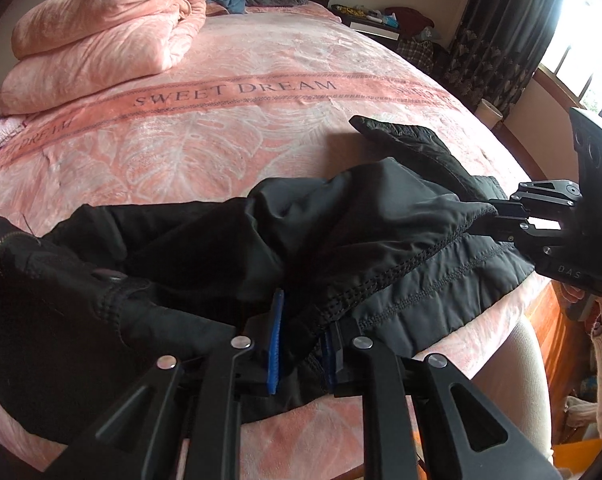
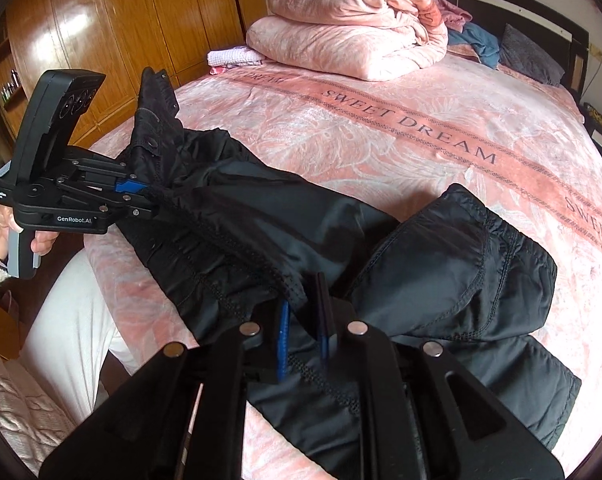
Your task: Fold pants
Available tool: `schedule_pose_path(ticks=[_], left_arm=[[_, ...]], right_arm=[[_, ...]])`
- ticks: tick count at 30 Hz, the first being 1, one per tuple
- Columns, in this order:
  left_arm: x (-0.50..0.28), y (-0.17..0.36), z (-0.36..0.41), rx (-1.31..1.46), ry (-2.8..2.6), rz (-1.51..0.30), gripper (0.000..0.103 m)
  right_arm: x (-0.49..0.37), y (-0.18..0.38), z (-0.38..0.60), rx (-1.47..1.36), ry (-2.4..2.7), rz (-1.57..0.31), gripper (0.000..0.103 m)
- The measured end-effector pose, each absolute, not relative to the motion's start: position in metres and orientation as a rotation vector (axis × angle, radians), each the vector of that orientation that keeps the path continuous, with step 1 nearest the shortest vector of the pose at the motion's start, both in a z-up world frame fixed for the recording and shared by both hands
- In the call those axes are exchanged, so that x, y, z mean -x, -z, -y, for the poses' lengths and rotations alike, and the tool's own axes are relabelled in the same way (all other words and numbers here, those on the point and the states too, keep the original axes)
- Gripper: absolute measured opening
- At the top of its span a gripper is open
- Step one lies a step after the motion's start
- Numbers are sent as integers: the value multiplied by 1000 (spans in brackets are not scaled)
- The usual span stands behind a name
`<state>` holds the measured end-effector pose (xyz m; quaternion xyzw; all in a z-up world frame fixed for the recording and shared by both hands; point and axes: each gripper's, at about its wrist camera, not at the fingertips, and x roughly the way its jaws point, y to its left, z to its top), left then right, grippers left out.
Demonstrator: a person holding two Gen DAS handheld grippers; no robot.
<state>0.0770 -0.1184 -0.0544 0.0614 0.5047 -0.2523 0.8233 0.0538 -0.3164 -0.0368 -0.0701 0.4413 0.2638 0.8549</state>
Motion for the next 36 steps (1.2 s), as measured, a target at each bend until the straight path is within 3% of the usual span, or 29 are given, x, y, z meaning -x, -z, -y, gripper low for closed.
schedule_pose_path(ticks=[16, 17, 19, 21, 23, 24, 25, 27, 31, 36], left_arm=[[-49, 114, 108, -43, 459, -1173, 27], [-48, 113, 107, -35, 458, -1172, 28], [-45, 109, 107, -27, 454, -1171, 29], [-41, 100, 106, -40, 459, -1158, 31], [-37, 87, 105, -50, 467, -1130, 35], [-34, 80, 102, -33, 480, -1123, 43], [-32, 73, 97, 11, 505, -1120, 64], [-30, 58, 79, 164, 533, -1095, 91], [-41, 39, 54, 348, 490, -1063, 90], [-82, 51, 52, 178, 223, -1065, 90]], right_arm=[[-24, 110, 301, 99, -480, -1108, 15], [-23, 111, 301, 95, -481, -1110, 18], [-21, 109, 302, 56, -513, -1121, 36], [-17, 97, 301, 0, -572, -1119, 72], [-8, 77, 295, 43, -555, -1064, 74], [-4, 66, 293, 76, -530, -1029, 74], [-2, 55, 294, 90, -504, -998, 74], [-5, 36, 299, 58, -462, -958, 74], [-38, 18, 310, 7, -307, -946, 74], [-102, 49, 316, -27, 13, -1062, 73]])
